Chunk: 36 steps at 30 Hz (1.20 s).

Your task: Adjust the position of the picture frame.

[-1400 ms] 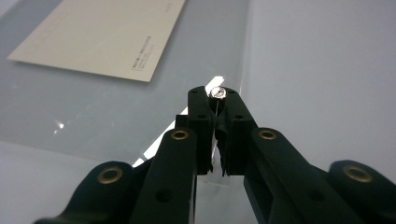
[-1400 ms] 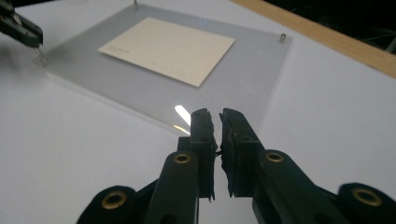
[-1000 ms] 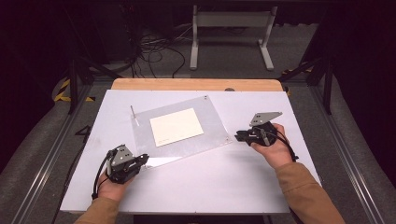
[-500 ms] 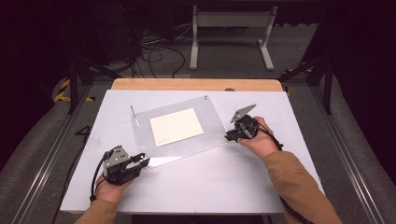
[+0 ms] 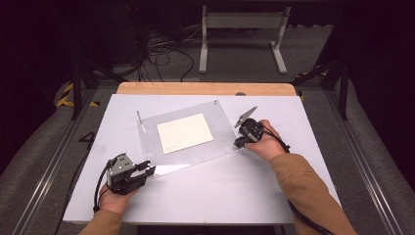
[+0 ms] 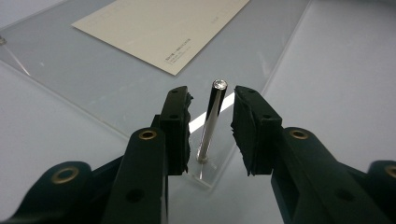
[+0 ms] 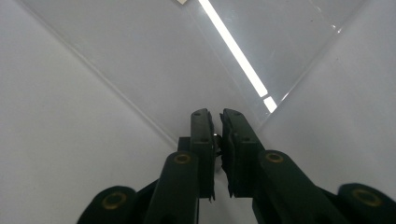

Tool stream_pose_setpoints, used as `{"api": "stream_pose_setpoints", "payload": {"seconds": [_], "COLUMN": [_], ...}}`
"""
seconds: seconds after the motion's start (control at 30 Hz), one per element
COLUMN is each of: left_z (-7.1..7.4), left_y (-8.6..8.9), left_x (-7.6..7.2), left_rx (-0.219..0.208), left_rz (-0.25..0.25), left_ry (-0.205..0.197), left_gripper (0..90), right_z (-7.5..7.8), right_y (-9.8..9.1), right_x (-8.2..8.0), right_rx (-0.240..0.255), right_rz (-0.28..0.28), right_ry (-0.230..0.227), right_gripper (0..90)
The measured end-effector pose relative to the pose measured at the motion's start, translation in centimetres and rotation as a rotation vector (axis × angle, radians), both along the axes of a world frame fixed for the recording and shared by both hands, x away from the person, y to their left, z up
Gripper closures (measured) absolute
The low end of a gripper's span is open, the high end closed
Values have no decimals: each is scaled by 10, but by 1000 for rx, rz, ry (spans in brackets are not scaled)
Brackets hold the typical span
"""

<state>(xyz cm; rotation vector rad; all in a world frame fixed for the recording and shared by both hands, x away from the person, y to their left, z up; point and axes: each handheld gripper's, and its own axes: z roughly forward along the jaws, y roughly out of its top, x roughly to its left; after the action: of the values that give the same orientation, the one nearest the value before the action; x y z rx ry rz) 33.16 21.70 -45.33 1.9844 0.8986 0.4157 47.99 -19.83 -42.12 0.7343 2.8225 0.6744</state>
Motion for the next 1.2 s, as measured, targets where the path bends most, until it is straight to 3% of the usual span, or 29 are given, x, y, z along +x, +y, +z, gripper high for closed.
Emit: {"api": "stream_pose_setpoints", "payload": {"seconds": [0.27,0.4,0.5,0.7,0.73,0.83,0.9,0.97,1.07,1.2], "left_z": [1,1,0,2,2,3,3,3,4,2], "left_y": [0,3,6,11,11,11,11,11,11,11], "left_x": [-1,-1,-2,-9,-11,-14,-13,-13,-12,-11], "left_rx": [-6,-13,-40,-62,-59,-59,-51,-61,-49,-58], "left_rz": [8,6,4,7,5,1,1,8,9,15], "left_ry": [2,0,15,18,15,14,12,19,10,15], "left_gripper": [665,659,608,569,564,555,546,545,541,527], "right_z": [3,6,6,7,8,12,10,10,15,18], "right_y": [6,10,7,-1,-2,-7,-8,-10,-13,-7], "right_x": [4,-2,-15,-53,-62,-81,-91,-94,-88,-79], "right_rx": [-53,-90,-82,-81,-87,-45,-81,-85,-78,-103], "right_rz": [35,83,118,179,183,239,254,242,210,215], "right_ry": [27,75,115,119,115,176,158,138,67,55], "right_gripper": [827,827,827,828,896,896,895,895,892,853]}}
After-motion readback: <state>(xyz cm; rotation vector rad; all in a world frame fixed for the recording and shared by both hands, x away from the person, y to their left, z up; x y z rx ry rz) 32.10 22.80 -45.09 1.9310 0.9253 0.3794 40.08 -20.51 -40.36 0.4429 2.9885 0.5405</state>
